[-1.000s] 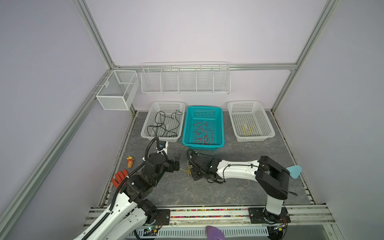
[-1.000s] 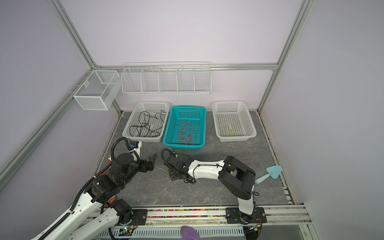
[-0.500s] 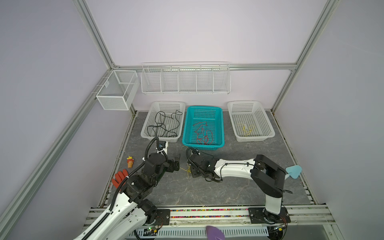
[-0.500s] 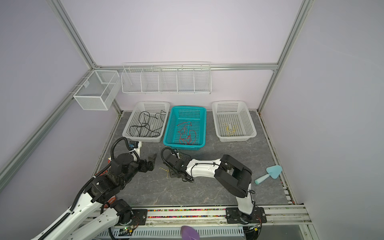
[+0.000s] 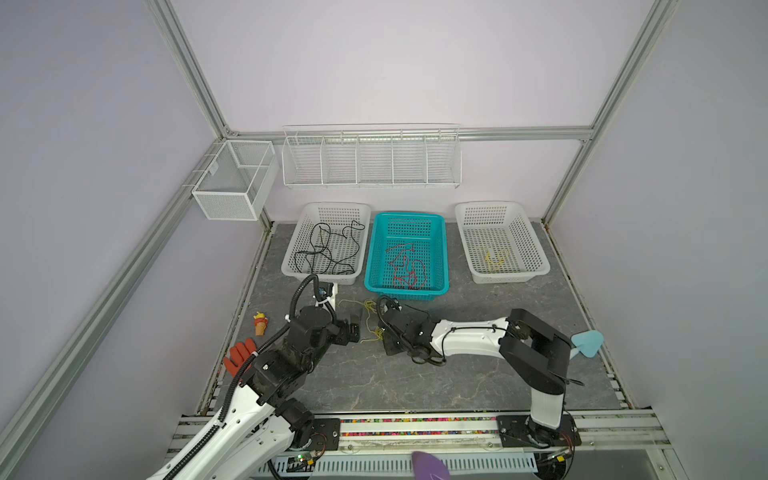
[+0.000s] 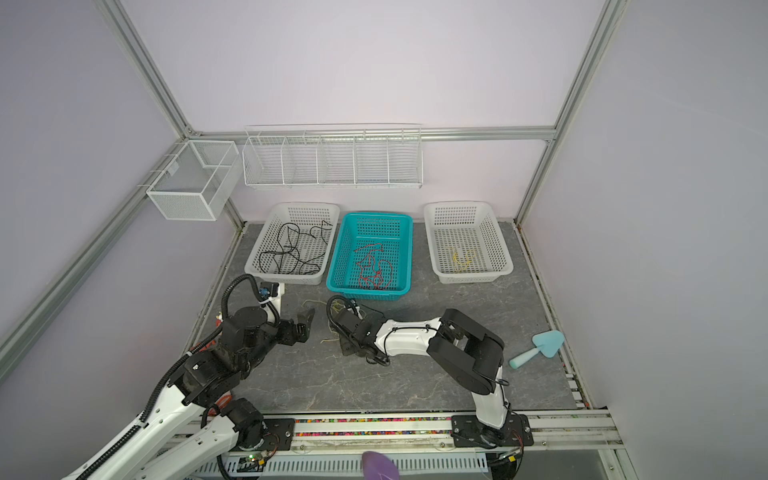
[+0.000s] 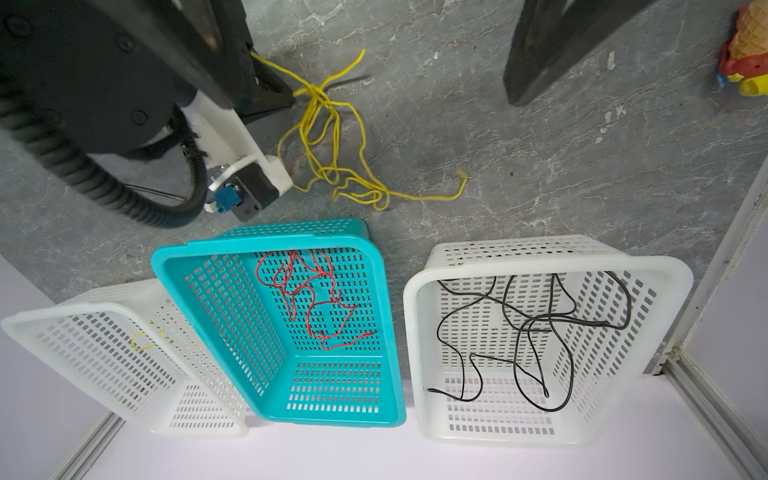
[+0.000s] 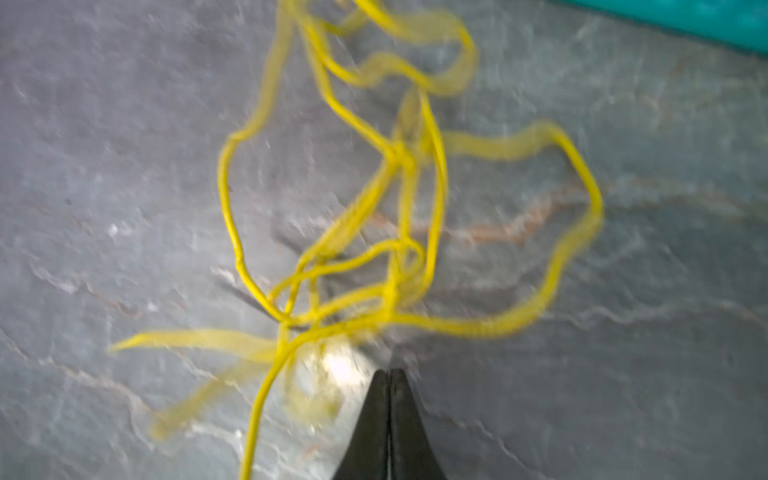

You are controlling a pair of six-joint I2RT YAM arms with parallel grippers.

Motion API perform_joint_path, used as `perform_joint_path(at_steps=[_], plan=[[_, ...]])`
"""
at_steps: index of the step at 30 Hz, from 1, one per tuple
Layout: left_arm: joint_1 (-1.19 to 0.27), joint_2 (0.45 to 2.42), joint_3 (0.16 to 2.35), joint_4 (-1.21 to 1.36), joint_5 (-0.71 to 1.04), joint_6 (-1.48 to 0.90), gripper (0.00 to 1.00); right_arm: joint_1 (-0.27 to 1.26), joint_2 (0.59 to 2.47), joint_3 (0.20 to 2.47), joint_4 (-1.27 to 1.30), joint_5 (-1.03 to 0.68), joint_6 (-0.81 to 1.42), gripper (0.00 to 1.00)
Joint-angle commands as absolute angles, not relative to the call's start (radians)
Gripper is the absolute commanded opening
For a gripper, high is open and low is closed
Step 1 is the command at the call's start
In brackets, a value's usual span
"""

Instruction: Untangle the cables

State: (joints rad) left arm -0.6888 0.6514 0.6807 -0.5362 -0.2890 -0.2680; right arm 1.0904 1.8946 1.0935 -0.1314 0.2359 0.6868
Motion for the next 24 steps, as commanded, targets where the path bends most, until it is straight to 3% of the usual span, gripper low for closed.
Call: perform_joint_path(at_steps=[1,7,15,24], plan=[[-0.684,0.654,0.675,-0.538,-0.273,-0.256,0.99,1.097,1.793,1.04,-0.111,0.18,0.652,0.07],[-0.685,0.708,0.716,-0.576,-0.208,-0.284,0.99,1.125,1.656,0.954,-0.104,0.165,0.627,0.07],[-0.685,0.853,0.824,-0.713,-0.166,-0.493,0.99,1.125,1.632,1.012,-0.125,0.16,0.596,0.32],[-0.684,0.93,0.66,-0.565,-0.144,-0.709,0.94,1.122,1.418,0.949,-0.197,0.281,0.563,0.53]])
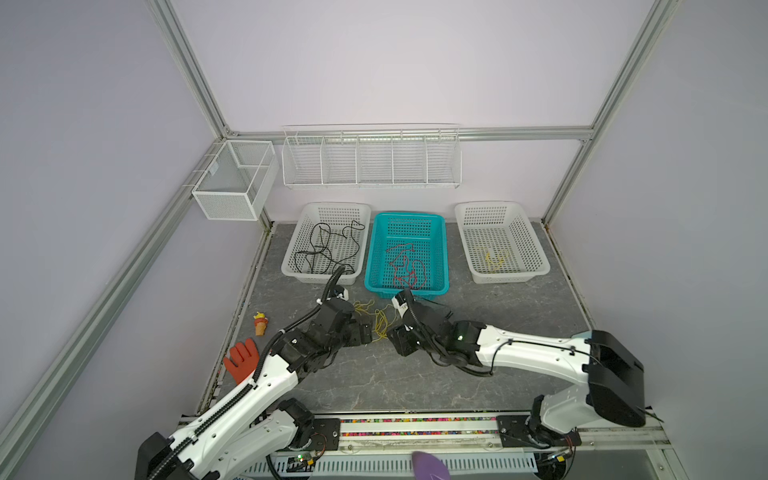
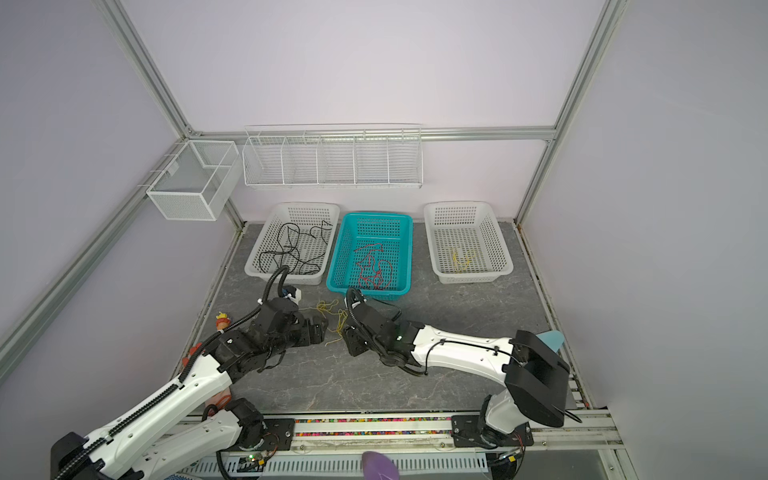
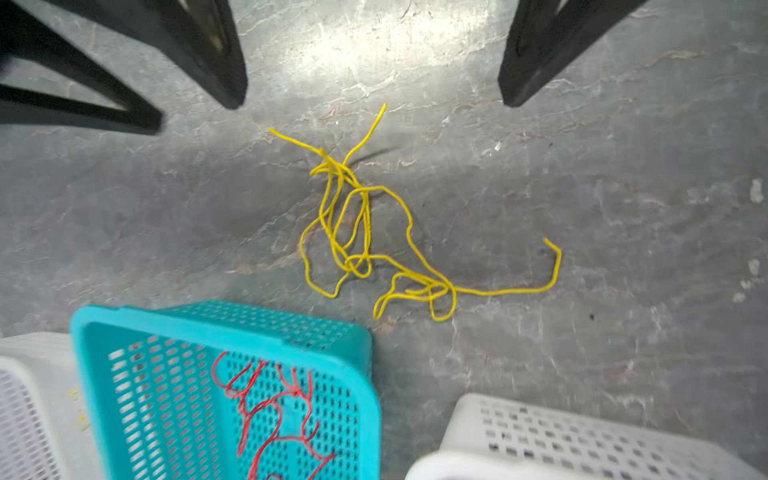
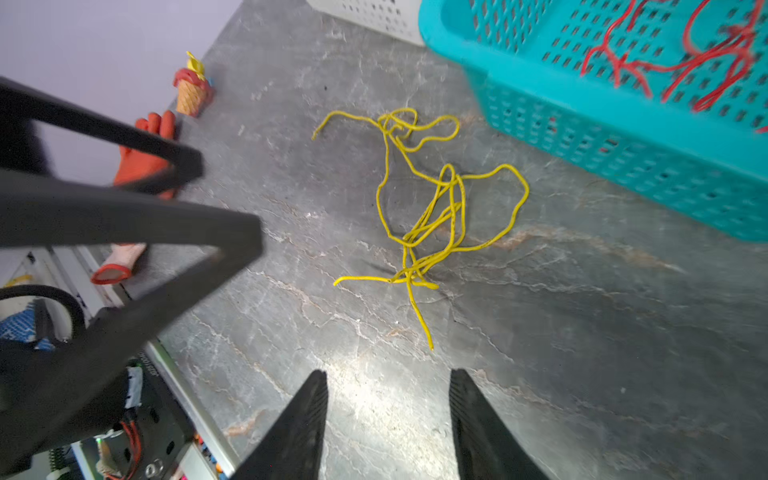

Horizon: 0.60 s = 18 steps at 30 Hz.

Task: Untangle the cables
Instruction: 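Lower the left gripper onto the yellow tangle while the right gripper withdraws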

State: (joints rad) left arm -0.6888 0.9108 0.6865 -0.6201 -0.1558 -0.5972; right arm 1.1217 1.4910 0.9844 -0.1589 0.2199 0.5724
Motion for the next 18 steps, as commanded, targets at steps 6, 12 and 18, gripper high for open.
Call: perform_joint_path(at_steps=[6,12,18], plan=[[-0.681,1.069,0.614,-0.416,-0.155,-0.752,0.8,1.121,1.204,0.854,-0.232,0.311,0.549,0.61],[-0.652,1.237,0.648,-0.323,-0.19,-0.768,0.65,1.123,1.037,0.826,-0.307,0.308,0.515,0.67],[-0.622,1.403,0.727,-0.3,-0.221,-0.744,0.51,1.125,0.909,0.791,-0.334,0.278,0.498,0.69]])
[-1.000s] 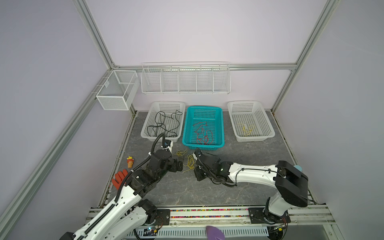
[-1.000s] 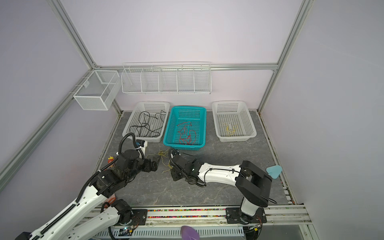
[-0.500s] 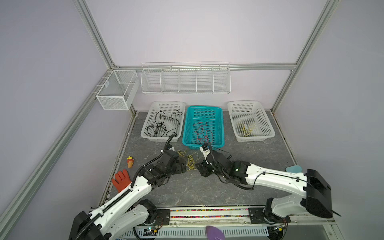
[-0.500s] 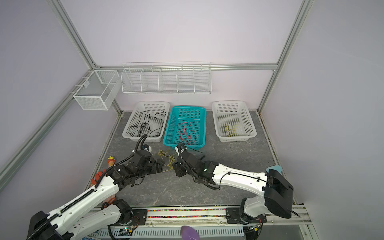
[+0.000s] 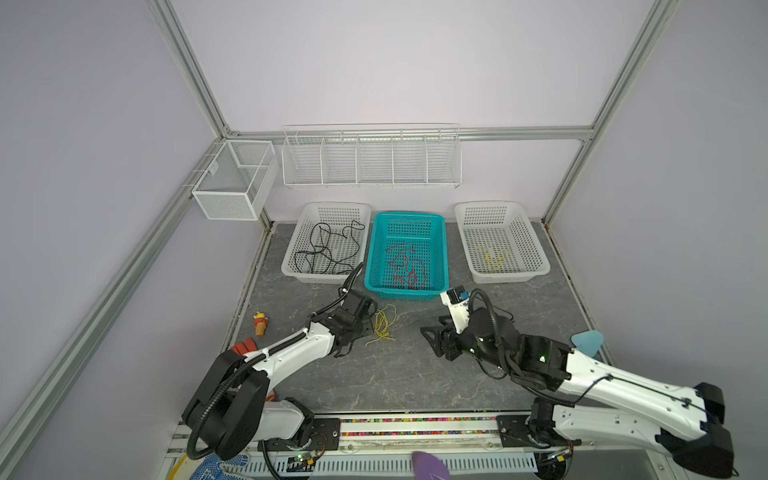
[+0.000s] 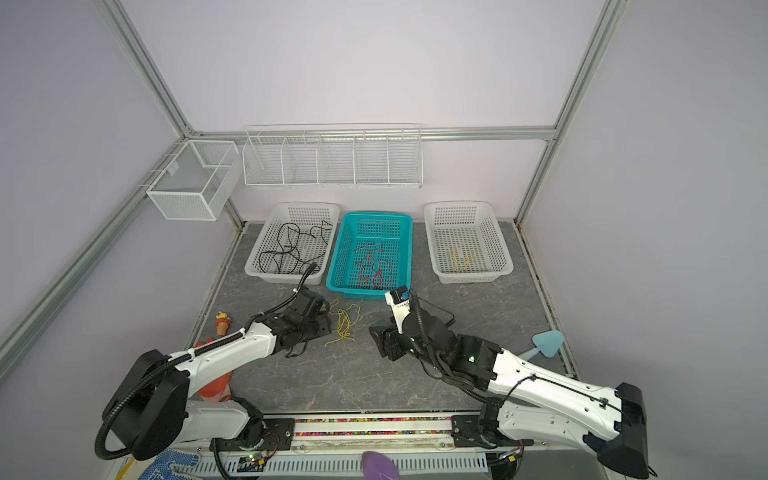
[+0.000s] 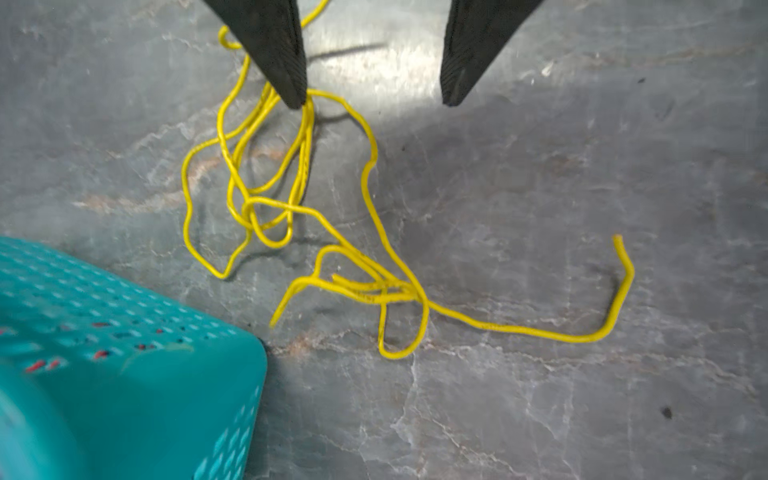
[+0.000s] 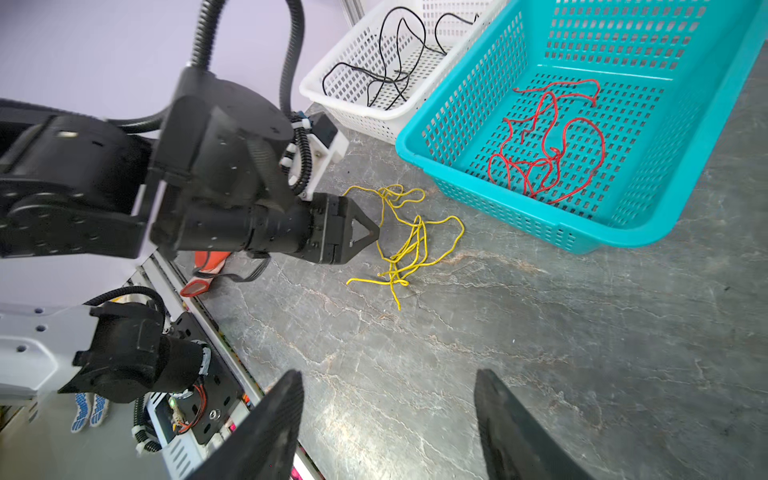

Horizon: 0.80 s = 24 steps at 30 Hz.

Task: Untangle the cables
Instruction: 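Lower the left gripper onto the yellow tangle while the right gripper withdraws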

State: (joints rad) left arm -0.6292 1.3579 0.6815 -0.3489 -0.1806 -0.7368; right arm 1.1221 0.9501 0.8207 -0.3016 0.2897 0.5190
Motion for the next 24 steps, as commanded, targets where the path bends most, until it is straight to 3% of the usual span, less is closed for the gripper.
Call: perform_joint_path(at_steps=[1,8,13,19,24], plan=[[-0.62,1.433,0.74,-0.292,-0.227,-0.741,0.5,1.124,0.892,0.787,-0.336,0.271,0.496,0.69],[-0.617,1.581,0.837,-0.316,-0.23,-0.726,0.29,1.13,0.835,0.777,-0.347,0.25,0.483,0.71],[-0.615,1.606,0.83,-0.308,-0.254,-0.729,0.23,1.128,0.807,0.771,-0.36,0.255,0.474,0.71],[-0.615,1.613,0.794,-0.296,-0.262,-0.736,0.23,1.13,0.788,0.77,-0.36,0.256,0.466,0.71],[-0.615,1.61,0.782,-0.304,-0.26,-0.731,0.07,1.13,0.785,0.769,-0.36,0.255,0.473,0.71]])
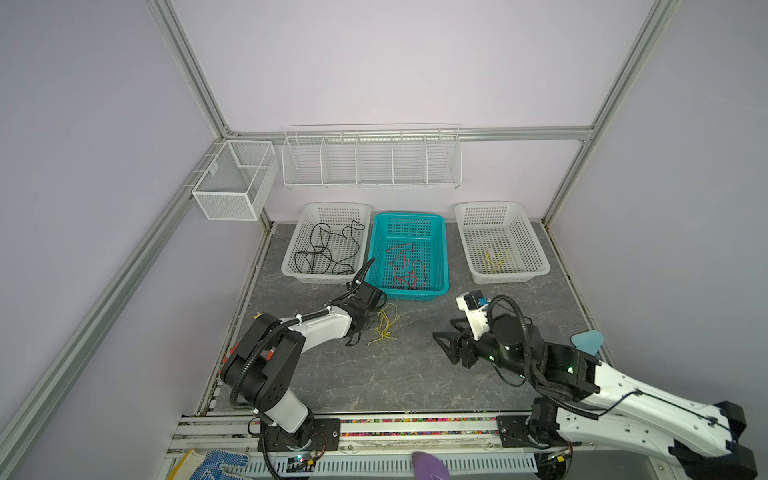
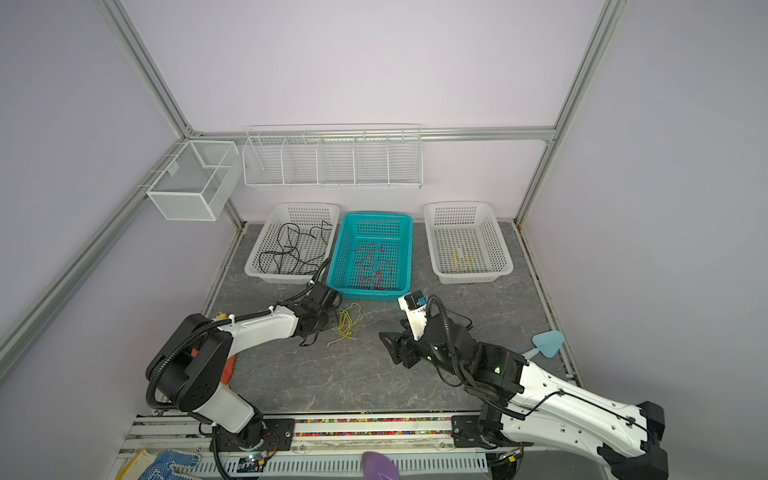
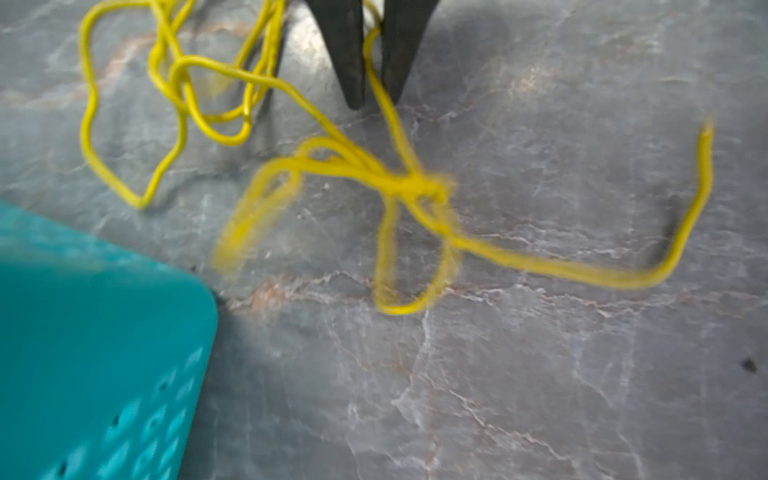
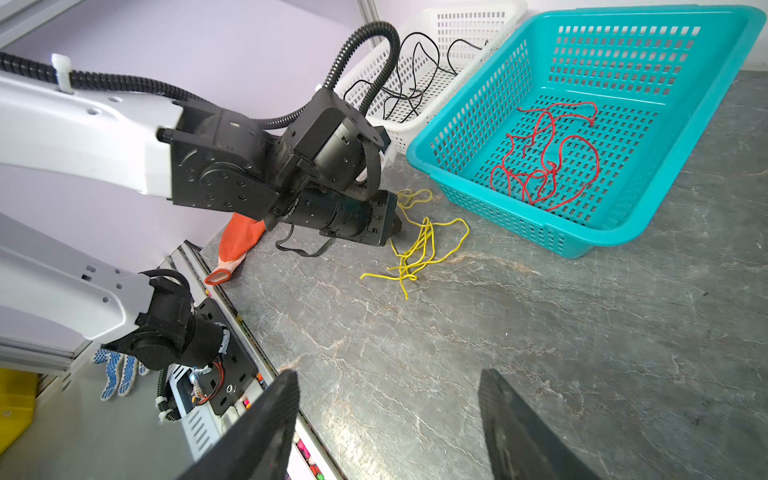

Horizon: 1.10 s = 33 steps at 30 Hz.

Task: Untangle the cables
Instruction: 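Lower the left gripper onto the yellow tangle while the right gripper withdraws, then lift yellow wire with the left gripper while the right gripper grasps another strand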

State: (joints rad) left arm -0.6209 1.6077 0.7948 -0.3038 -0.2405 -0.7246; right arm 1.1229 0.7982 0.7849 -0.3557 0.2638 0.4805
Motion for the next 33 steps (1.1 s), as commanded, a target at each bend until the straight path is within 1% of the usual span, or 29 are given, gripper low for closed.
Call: perform_joint_path(at_steps=[1,2,5,8,11,16,18,21,24,28,33], plan=[[-0.615,1.601,0.777,-0.304,-0.258,-0.729,0.03,1.129,0.785,0.767,-0.359,0.255,0.477,0.71],[-0.615,1.592,0.771,-0.307,-0.258,-0.73,0.0,1.129,0.786,0.764,-0.358,0.252,0.48,0.71],[-0.615,1.541,0.744,-0.323,-0.242,-0.734,0.0,1.131,0.789,0.757,-0.35,0.239,0.492,0.71],[-0.618,1.451,0.71,-0.363,-0.219,-0.746,0.0,1.131,0.809,0.752,-0.34,0.218,0.507,0.72],[-0.637,1.313,0.672,-0.415,-0.191,-0.751,0.0,1.133,0.857,0.746,-0.319,0.19,0.527,0.72],[-0.698,1.013,0.621,-0.51,-0.182,-0.722,0.0,1.134,0.975,0.767,-0.279,0.135,0.546,0.72],[-0.703,0.907,0.597,-0.521,-0.149,-0.719,0.0,1.134,1.013,0.769,-0.235,0.106,0.552,0.71],[-0.706,0.781,0.584,-0.584,-0.147,-0.724,0.0,1.134,1.064,0.784,-0.192,0.092,0.557,0.71],[-0.707,0.719,0.576,-0.626,-0.14,-0.726,0.0,1.133,1.109,0.787,-0.101,0.04,0.574,0.71],[-0.709,0.724,0.563,-0.625,-0.124,-0.727,0.0,1.136,1.181,0.816,-0.001,-0.023,0.601,0.71],[-0.716,0.722,0.563,-0.605,-0.117,-0.74,0.0,1.142,1.286,0.861,0.026,0.001,0.581,0.69]])
